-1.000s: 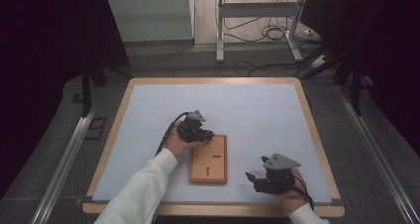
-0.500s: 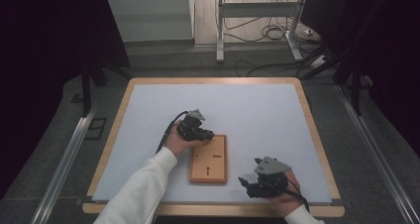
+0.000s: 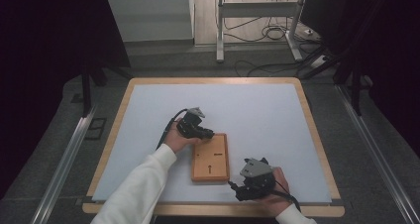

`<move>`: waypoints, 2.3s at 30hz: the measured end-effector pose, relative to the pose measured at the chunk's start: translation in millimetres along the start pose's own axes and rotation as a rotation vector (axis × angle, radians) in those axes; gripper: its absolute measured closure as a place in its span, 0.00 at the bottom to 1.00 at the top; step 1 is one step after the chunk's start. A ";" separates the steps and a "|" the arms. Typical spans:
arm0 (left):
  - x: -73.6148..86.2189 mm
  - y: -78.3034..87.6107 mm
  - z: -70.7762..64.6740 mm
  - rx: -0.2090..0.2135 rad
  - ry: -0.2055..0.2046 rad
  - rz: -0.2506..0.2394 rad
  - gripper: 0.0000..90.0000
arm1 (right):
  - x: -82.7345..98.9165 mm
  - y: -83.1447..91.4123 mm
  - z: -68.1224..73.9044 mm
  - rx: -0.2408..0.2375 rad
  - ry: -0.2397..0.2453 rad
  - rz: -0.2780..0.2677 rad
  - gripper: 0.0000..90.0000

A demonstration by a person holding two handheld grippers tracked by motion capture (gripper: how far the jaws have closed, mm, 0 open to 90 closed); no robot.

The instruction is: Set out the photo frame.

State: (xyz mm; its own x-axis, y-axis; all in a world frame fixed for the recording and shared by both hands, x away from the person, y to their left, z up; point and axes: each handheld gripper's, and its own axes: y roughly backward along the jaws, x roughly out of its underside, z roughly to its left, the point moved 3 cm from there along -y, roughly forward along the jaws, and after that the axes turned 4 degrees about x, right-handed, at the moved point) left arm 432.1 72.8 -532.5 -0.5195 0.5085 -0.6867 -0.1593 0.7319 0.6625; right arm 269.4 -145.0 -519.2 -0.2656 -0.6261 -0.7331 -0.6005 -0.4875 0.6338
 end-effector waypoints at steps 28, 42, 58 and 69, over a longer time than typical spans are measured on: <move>-4.3 0.4 10.6 0.062 0.026 0.012 0.92 | -13.8 -42.6 25.8 0.153 0.240 0.057 0.15; -5.2 -1.1 8.1 -0.029 -0.002 0.003 0.90 | -36.4 -42.5 25.7 0.211 0.330 -0.033 0.37; 1.4 16.4 8.1 -0.112 0.029 -0.074 0.57 | -48.2 -38.1 21.8 0.177 0.336 -0.048 0.47; 46.0 60.8 -5.0 -0.186 0.046 -0.157 0.41 | -51.0 -35.6 18.5 0.158 0.315 -0.046 0.47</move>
State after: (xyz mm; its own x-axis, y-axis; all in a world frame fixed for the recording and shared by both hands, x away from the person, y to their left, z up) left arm 394.3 138.5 -522.3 -0.5132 0.3709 -0.7739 -0.3909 0.7018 0.5956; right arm 290.3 -84.5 -509.0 -0.0044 -0.7748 -0.6321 -0.7222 -0.4348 0.5380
